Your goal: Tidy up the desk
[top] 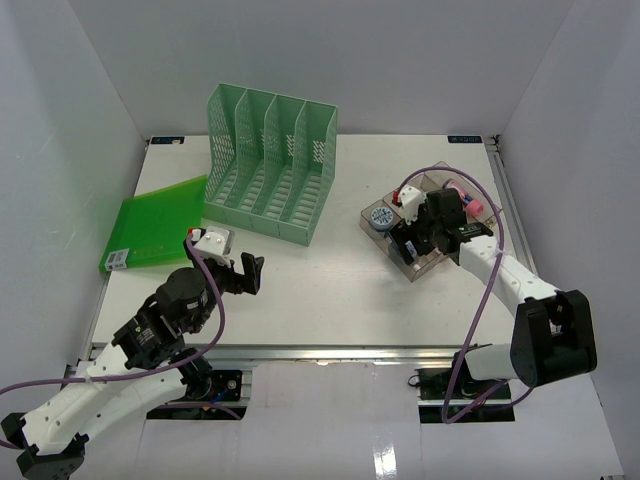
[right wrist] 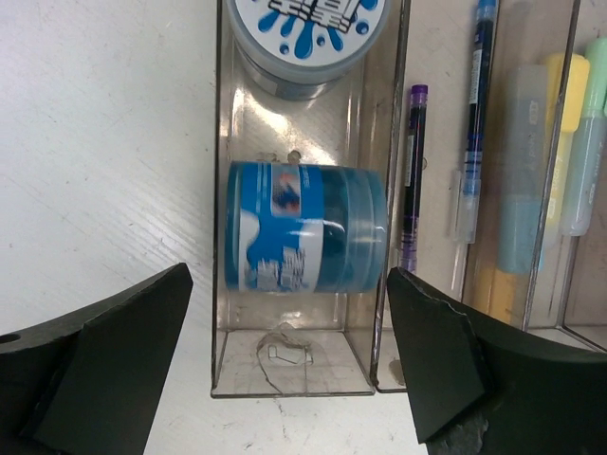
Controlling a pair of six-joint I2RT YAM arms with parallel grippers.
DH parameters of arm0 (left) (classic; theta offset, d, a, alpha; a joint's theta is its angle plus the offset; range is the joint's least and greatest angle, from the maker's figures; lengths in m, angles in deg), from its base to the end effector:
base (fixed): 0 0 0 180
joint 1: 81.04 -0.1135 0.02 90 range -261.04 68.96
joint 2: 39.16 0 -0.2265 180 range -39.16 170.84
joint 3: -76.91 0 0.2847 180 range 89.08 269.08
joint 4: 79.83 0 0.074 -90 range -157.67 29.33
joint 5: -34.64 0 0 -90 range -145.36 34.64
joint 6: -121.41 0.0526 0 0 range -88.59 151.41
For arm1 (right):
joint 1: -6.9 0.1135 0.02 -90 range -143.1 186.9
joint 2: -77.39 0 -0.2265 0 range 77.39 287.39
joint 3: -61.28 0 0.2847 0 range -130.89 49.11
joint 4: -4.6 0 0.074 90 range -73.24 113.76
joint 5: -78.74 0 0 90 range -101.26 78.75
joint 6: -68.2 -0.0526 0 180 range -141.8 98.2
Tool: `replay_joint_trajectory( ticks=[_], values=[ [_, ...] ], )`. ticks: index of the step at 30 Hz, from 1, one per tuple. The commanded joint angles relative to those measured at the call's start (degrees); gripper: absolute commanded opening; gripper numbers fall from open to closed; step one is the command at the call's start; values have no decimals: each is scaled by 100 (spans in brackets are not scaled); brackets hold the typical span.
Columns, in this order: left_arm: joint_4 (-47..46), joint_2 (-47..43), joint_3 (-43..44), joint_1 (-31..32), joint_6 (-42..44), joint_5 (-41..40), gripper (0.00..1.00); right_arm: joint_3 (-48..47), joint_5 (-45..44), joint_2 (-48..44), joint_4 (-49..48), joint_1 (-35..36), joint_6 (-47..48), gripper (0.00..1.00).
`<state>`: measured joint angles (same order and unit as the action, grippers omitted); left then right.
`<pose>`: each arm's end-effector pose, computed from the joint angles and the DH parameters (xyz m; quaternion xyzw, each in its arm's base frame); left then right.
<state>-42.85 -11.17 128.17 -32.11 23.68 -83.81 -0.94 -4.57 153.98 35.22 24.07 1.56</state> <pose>0.1492 -0.1331 0.3038 0.1261 0.7670 -0.1140 0.6187 0.3159 0.1040 0.1739 -0.3404 0.8574 0.0332 0.3845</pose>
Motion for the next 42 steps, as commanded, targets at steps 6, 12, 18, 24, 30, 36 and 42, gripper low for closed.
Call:
replay_joint_trajectory(
  ticks=[6, 12, 18, 24, 30, 36, 42],
  values=[
    [-73, -72, -24, -15, -18, 32, 98, -877, 320, -693, 332, 41, 103, 90],
    [-166, -264, -130, -15, -503, -310, 98, -417, 1986, -1449, 186, -87, 787, 90],
    [486, -391, -16, -15, -1702, -1021, 98, 187, 3610, -1769, 142, -248, 1268, 90],
    [1050, 444, 445, -21, -2198, -1370, 93, 526, 4243, -1967, -176, -750, 1149, 91],
    [1241, 1750, 1276, -1312, -1647, -780, 93, 801, 4757, -2218, -432, -1290, 913, 91],
    [789, 2539, 1150, -4246, -586, 1464, 98, 901, 5018, -2438, -431, -1462, 908, 90],
    [-124, 2069, 275, -4251, 902, 1226, 98, 852, 5200, -2417, -397, -1480, 806, 90]
  ],
)
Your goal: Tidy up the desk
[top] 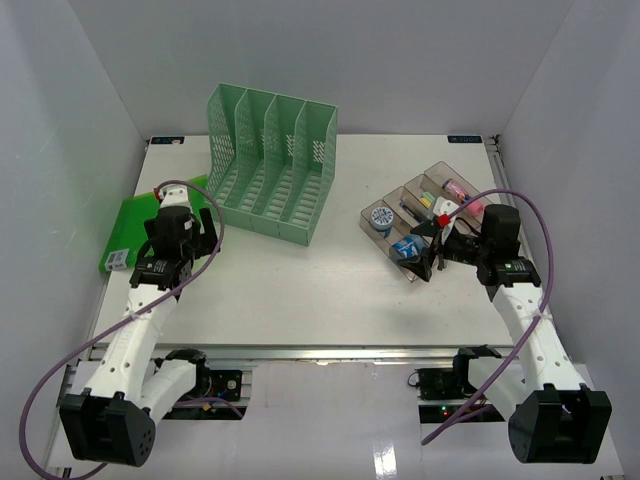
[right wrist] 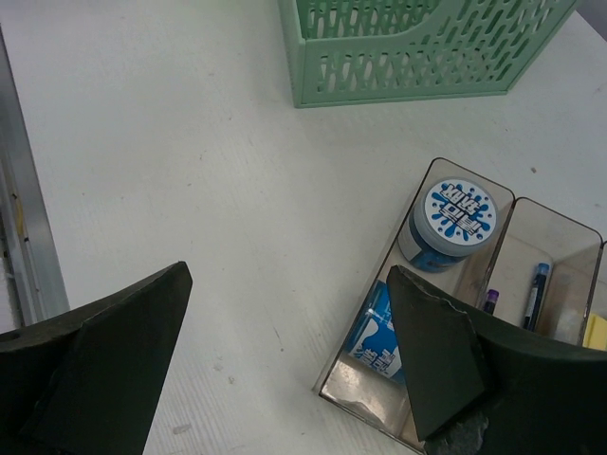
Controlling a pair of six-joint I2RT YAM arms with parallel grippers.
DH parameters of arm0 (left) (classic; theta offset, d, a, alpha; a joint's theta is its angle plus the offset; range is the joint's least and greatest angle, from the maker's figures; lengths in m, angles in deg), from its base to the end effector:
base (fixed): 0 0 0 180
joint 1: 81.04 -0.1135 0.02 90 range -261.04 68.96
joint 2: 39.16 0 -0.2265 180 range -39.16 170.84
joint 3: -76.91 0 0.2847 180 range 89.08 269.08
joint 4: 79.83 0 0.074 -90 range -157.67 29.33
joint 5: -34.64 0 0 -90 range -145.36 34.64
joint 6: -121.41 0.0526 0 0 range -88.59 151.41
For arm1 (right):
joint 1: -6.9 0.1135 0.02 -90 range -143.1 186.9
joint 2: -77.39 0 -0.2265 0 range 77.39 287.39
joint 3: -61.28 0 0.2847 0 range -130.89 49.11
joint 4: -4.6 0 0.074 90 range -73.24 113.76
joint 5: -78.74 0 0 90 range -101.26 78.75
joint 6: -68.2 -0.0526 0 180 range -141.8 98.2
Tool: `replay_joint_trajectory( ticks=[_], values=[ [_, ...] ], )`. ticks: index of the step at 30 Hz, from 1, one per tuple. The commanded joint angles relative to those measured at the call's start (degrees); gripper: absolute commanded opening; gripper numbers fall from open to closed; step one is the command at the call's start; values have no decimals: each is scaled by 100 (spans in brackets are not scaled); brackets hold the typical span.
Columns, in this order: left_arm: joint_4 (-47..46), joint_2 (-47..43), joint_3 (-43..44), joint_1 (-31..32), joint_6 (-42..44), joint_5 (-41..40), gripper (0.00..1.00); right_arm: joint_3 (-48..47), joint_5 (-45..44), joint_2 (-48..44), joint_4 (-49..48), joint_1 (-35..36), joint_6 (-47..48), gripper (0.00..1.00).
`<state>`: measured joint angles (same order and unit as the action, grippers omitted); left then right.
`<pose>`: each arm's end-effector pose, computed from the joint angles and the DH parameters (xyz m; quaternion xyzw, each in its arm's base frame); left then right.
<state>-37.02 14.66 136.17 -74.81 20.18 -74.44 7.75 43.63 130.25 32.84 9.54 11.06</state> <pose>0.2683 -0.0120 0.2482 -0.1120 0.8799 0.0805 0.4547 0.2581 0.0550 0.2491 -0.4589 0.6500 0.2607 0.5468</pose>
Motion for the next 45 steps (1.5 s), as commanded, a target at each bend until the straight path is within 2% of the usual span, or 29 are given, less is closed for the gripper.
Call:
replay_joint_trajectory(
  ticks=[1, 3, 6, 9, 16, 24, 29, 35, 39, 41, 43, 45],
  values=[
    [-942, -751, -793, 19, 1565, 345, 98, -26, 434, -58, -157, -32, -162, 90],
    [-1284, -1112, -1192, 19, 2078, 546, 98, -30, 500, -97, -157, -19, -174, 90],
    [-1579, -1190, -1501, 19, 2527, 657, 98, -42, 561, -156, -145, -26, -196, 90],
    [-1839, -703, -1644, 19, 2958, 809, 98, -47, 614, -191, -140, -15, -216, 90],
    [-3229, 471, -1974, 19, 3617, 587, 98, -22, 630, -296, -132, -9, -236, 90],
    [-4461, 1197, -1948, 19, 4137, 125, 94, -21, 644, -338, -122, -9, -236, 90],
    [-4566, 1694, -1763, 19, 4143, -102, 74, -11, 636, -354, -122, -9, -236, 90],
    [-4690, 2035, -1727, 19, 4223, -392, 60, -12, 629, -337, -122, -17, -236, 90],
    [-4690, 1913, -1639, 19, 4146, -698, 20, -3, 620, -337, -122, -9, -236, 90],
    [-4691, 1784, -1597, 19, 4147, -968, 5, -3, 625, -329, -127, -14, -236, 90],
    [-4673, 1624, -1537, 19, 4155, -1158, 0, -3, 629, -338, -122, -9, -236, 90],
    [-4582, 1441, -1432, 19, 4128, -1240, 0, 0, 635, -341, -122, -9, -236, 90]
  ],
)
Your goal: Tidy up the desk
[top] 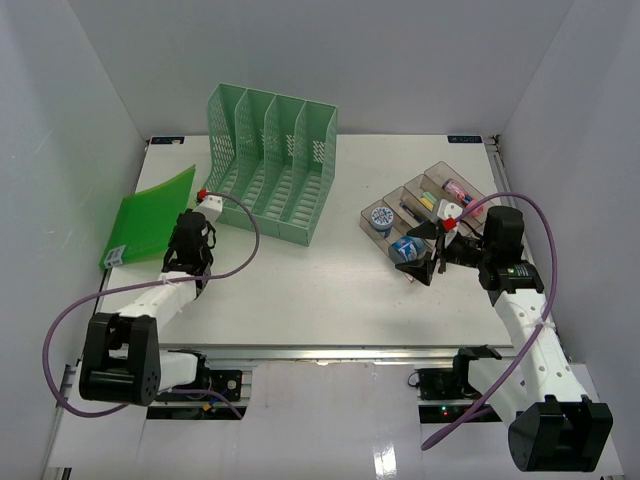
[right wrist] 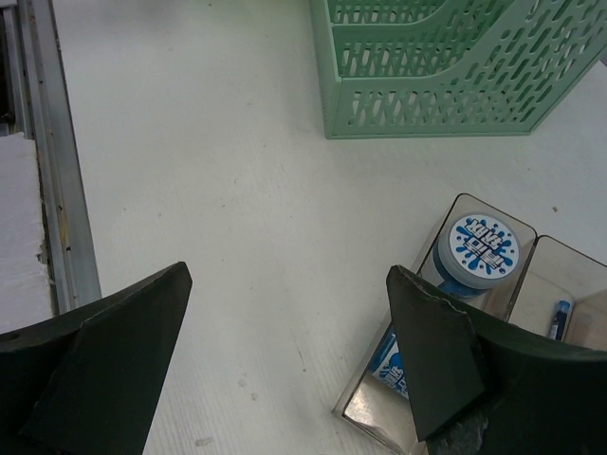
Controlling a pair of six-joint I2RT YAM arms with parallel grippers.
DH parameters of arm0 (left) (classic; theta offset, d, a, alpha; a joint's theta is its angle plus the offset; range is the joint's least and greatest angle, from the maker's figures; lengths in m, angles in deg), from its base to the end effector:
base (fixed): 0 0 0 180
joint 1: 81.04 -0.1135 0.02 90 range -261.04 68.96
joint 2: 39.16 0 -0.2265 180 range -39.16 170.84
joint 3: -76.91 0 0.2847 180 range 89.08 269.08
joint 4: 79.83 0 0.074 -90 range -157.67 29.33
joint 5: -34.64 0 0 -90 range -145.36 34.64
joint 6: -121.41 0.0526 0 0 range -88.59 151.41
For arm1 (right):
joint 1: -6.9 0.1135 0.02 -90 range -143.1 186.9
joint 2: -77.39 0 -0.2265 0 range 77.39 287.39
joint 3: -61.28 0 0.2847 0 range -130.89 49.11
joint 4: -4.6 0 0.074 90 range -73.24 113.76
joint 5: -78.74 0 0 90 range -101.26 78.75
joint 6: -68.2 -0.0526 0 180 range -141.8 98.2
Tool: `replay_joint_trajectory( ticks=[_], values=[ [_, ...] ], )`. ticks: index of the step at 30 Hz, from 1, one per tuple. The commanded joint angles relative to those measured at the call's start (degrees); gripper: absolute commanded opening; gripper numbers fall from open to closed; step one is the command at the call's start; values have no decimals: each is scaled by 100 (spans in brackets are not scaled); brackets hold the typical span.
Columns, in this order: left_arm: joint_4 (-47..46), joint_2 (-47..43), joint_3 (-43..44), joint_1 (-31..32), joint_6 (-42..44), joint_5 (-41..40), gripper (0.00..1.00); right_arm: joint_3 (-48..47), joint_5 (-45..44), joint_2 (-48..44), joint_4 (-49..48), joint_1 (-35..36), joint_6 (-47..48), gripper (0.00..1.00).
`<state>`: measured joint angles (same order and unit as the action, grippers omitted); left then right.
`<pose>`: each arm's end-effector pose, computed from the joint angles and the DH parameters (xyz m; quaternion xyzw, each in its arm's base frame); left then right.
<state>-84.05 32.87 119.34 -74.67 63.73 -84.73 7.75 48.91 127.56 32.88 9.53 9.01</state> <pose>0.3069 -0.0083 0.1370 0.1430 0.8163 0.3249 0.4557 0.2476 0.0571 0.2619 -0.4681 0.6210 0.2966 0.5543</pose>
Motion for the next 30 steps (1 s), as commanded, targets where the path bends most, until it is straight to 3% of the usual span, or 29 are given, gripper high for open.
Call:
replay_joint_trajectory(
  ticks=[1, 11, 18, 24, 30],
  values=[
    [204, -548, 347, 4, -251, -286, 0, 3, 113, -75, -127, -8, -31, 90],
    [1791, -1733, 1979, 9, -1400, -142, 0, -3, 96, -69, -135, -8, -48, 90],
    [3264, -1925, 3153, 13, -2582, 434, 0, 6, 39, -51, -131, -13, -44, 90],
    [3973, -1830, 4311, 12, -3442, 1108, 0, 6, -13, -52, -128, -10, -49, 90],
    [4417, -1679, 4952, 13, -4062, 2456, 0, -1, -64, -60, -127, -11, -40, 90]
  ],
)
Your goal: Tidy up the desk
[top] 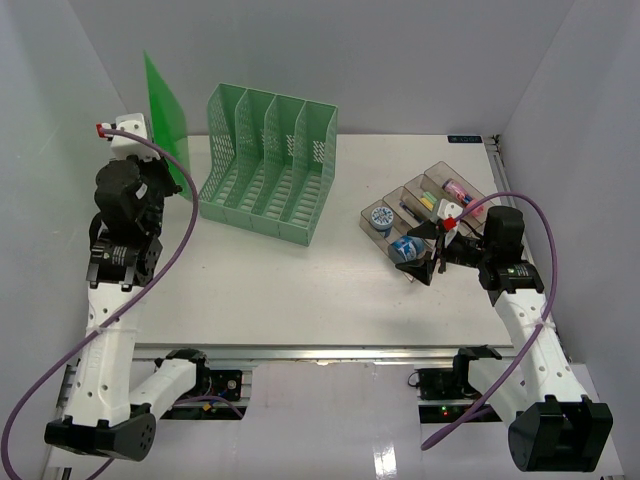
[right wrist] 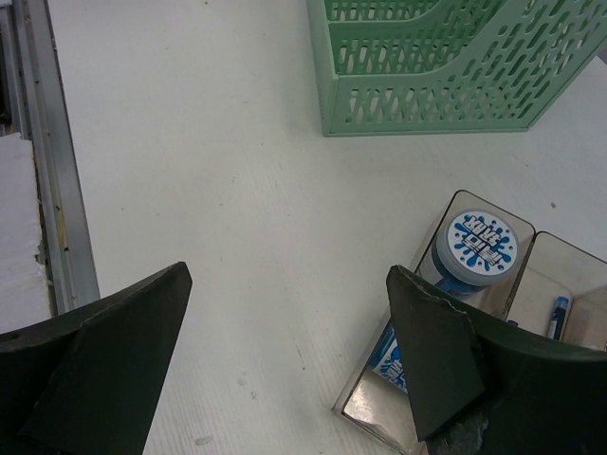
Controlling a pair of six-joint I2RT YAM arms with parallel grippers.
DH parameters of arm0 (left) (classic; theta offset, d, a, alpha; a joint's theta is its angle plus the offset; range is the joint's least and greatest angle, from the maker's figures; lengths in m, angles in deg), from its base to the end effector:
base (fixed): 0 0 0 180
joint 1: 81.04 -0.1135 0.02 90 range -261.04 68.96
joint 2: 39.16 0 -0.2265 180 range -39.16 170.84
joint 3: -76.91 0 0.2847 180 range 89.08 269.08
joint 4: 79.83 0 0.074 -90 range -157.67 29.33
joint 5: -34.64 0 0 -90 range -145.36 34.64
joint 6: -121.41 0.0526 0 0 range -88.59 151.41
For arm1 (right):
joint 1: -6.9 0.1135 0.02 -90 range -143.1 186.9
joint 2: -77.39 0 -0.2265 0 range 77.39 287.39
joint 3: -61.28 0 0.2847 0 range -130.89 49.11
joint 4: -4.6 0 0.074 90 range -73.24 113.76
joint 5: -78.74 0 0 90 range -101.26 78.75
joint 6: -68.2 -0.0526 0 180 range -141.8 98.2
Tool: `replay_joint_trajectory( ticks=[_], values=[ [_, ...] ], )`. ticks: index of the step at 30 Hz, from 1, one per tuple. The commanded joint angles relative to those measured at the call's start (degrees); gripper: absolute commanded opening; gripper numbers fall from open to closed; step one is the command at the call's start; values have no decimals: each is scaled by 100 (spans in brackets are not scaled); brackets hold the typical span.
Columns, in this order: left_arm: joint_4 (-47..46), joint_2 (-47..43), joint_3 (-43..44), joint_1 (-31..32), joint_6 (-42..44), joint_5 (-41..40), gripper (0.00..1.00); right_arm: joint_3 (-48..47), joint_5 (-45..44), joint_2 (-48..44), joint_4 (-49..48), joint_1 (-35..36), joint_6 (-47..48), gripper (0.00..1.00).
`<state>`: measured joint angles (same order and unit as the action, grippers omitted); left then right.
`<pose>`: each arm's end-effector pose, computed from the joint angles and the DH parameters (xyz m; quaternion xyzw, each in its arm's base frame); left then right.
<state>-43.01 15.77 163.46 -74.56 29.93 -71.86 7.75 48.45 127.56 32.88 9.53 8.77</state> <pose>0.2563 -0.0141 0.4369 -0.0648 0.7343 0.0594 0.6731 0.2480 0.0569 0.2618 -0.4655 0.6242 0.2946 0.5540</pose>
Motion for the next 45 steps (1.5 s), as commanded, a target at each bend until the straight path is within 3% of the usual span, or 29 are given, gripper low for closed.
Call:
replay_joint_trajectory(
  ticks=[1, 14, 35, 45],
  values=[
    [336, 21, 596, 2, -770, 1371, 0, 3, -32, -60, -127, -15, -16, 90],
    [346, 57, 746, 2, -980, 3120, 0, 14, -100, -32, -128, -17, -6, 90],
    [347, -513, 469, 46, -1007, 3685, 0, 14, -152, 101, -135, -17, 11, 90],
    [346, -441, 134, 46, -714, 2957, 0, 14, -188, 106, -127, -10, 19, 90]
  ],
)
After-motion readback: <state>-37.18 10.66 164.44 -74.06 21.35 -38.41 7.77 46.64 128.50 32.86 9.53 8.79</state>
